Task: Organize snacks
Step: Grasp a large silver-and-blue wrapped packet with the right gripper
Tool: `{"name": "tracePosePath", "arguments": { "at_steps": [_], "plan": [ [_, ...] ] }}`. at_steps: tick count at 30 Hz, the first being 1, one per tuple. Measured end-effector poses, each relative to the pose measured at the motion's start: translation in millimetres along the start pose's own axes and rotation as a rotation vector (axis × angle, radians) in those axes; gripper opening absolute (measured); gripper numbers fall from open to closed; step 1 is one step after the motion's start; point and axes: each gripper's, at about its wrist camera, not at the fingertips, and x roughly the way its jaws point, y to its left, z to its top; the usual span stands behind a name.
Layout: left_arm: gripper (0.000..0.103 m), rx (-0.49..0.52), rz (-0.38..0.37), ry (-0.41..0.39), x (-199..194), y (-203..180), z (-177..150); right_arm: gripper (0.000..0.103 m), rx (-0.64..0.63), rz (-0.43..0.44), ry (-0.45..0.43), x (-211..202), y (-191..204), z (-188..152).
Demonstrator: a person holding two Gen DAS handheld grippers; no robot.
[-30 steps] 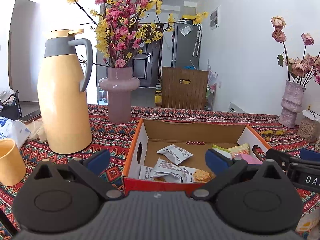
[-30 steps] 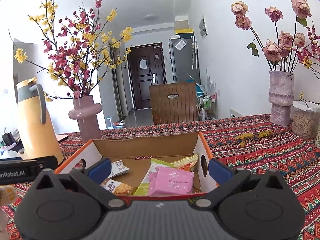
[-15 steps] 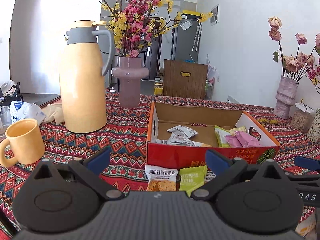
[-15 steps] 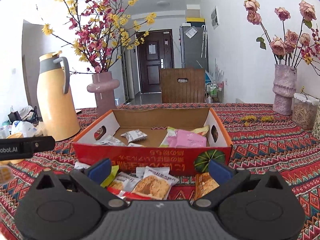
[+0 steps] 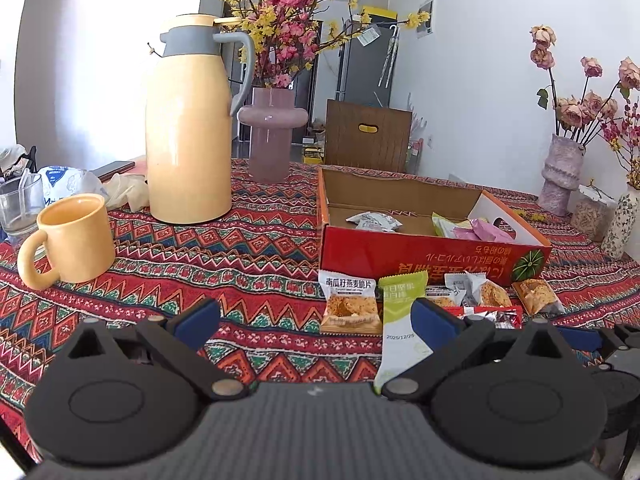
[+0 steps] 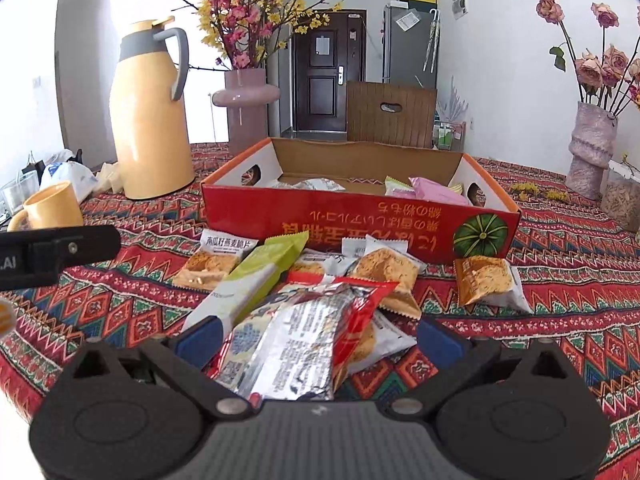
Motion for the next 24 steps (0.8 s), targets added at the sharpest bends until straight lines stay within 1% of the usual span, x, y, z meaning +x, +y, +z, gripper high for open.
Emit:
{"name": "tracePosePath", "arguments": {
  "at_steps": [5, 8, 16, 18, 20, 24],
  "plan": [
    [0.103, -0.006, 0.001, 0.001, -5.9, 9.5, -5.7, 0.103, -0.041, -0.020, 0.039, 7.0, 19.0, -6.3],
    [0.103, -0.016, -0.002, 0.009, -6.9, 15.1, -9.4, 0.103, -0.070, -0.050, 0.058, 12.5, 29.6, -9.8],
    [0.103, -0.041, 0.003, 0.038, -5.3, 28.2, -19.0, 0.101, -0.104, -0.118, 0.098, 25.1, 41.5, -12.4],
    [0.103, -0.042, 0.001, 0.040, -5.9, 29.0, -20.5, 0.095, -0.110, -0.126, 0.103, 26.1, 43.1, -13.0],
    [0.103, -0.041, -0.001, 0.043, -6.1, 28.9, -21.4, 0.084, -0.114, -0.132, 0.097, 24.5, 43.3, -12.2],
    [0.103, -0.041, -0.001, 0.047, -6.6, 28.1, -21.5, 0.081, -0.112, -0.132, 0.095, 21.2, 40.9, -11.8]
  ]
}}
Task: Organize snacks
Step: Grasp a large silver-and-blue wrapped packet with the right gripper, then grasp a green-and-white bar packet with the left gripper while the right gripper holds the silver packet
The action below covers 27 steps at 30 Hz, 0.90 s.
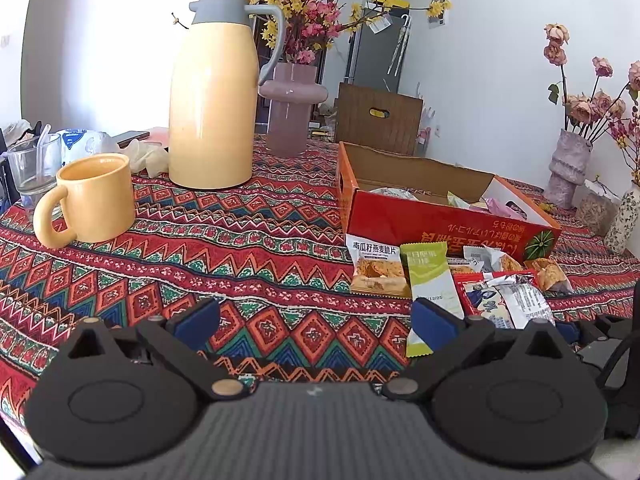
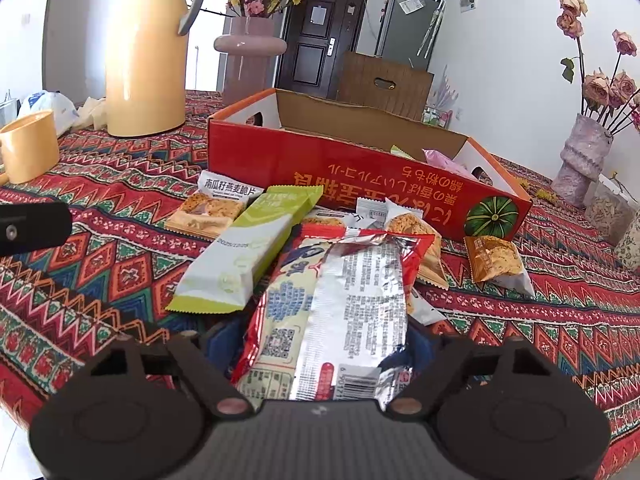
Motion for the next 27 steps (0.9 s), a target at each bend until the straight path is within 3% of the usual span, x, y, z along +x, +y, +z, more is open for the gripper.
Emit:
{"name": "tracePosePath", "arguments": {
  "at_steps": [8, 27],
  "plan": [
    [0.103, 0.009, -0.005, 0.002, 0.1, -6.9, 2.1, 0.071, 0.018, 0.031, -0.035, -11.0, -12.1, -2.3],
    [0.103, 0.053, -0.038, 0.062, 31.3, -47.7, 7.0, 0.070, 0.141, 0.096, -0.193, -29.8, -76.5, -0.4]
  ]
}}
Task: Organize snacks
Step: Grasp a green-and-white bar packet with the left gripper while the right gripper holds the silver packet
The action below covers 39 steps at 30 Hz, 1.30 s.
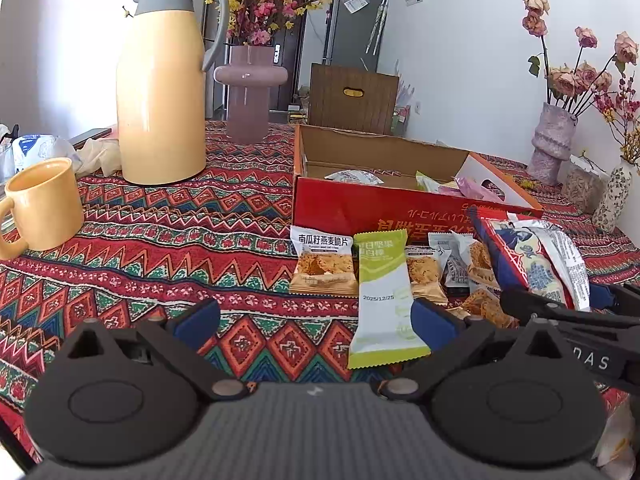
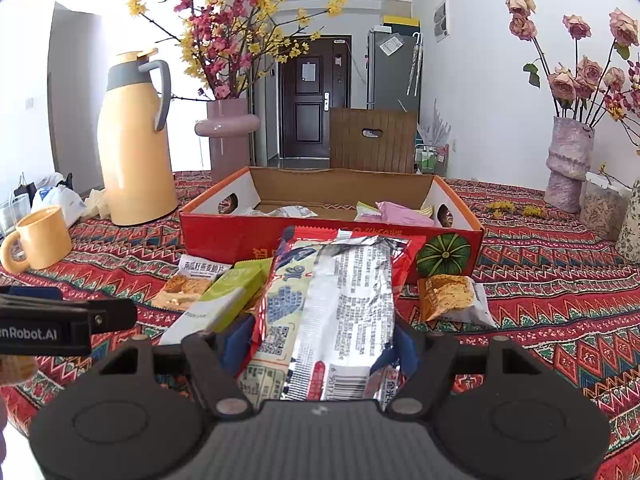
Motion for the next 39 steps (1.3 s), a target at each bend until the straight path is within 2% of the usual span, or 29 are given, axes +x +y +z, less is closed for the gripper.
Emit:
{"name": "tracePosePath", "arguments": {
  "at_steps": [21, 34, 37, 39],
  "plan": [
    [0.103, -0.002, 0.004, 0.096, 54.0, -34.1, 12.6, 0.070, 0.124, -0.070, -0.051, 33.7, -85.1, -2.2],
    [0.103, -0.004, 0.026, 0.142, 79.9, -46.0, 18.0, 0.070, 0.144, -0.033, -0.078, 52.2, -98.1, -2.9],
    [0.097, -0.017, 0.024, 0.158, 85.3, -46.3, 17.8, 0.070, 0.149, -0.019, -0.076, 52.4, -99.5, -3.5],
    [0.086, -0.018, 0.020, 0.170, 88.5, -46.9, 17.0, 0.070, 0.150, -0.013, -0.074, 52.7, -99.9, -3.7]
  ]
}}
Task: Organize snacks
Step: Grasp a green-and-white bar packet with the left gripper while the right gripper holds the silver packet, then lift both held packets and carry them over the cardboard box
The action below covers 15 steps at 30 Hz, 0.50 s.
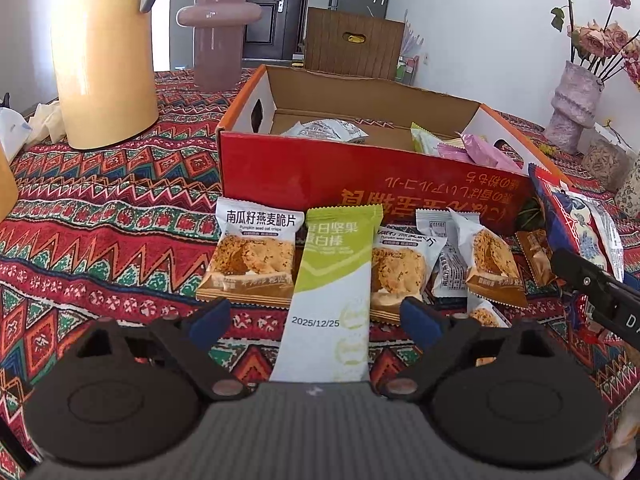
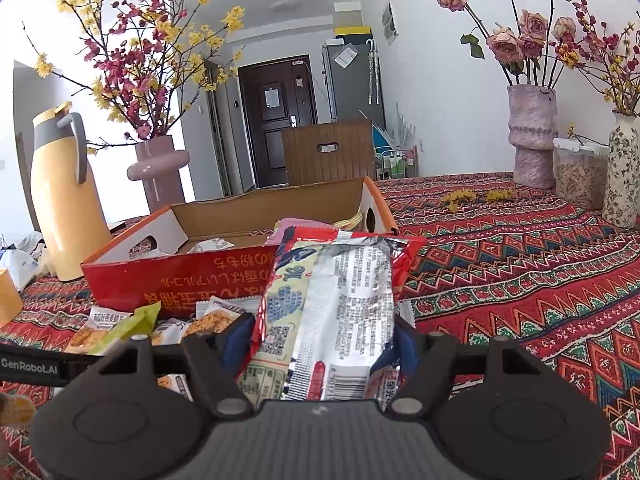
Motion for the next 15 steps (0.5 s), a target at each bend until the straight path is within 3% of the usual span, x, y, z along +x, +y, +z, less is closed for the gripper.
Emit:
{"name": "tracePosePath", "arguments": {
  "at_steps": [4, 6, 7, 15],
  "plan": [
    [0.069, 0.010, 0.002, 0.007, 2.0, -1.5, -0.8, 0.070, 0.002, 0.008, 0.000, -0.9, -0.3, -1.1],
    [0.046, 0.017, -0.006, 0.003, 1.2, -2.4, -0.8, 0.070, 0.003, 0.009, 0.001, -0.8, -0.2, -1.3],
    [0.042, 0.022, -0.014, 0.004, 0.8, -3.4, -0.8, 0.071, 0.003, 0.010, 0.001, -0.8, -0.1, -1.4],
    [0.039, 0.076, 0.005, -0.026, -4.1, -13.5, -6.5, 0.070, 0.002, 0.010, 0.001, -0.8, 0.2, -1.4]
  ]
}}
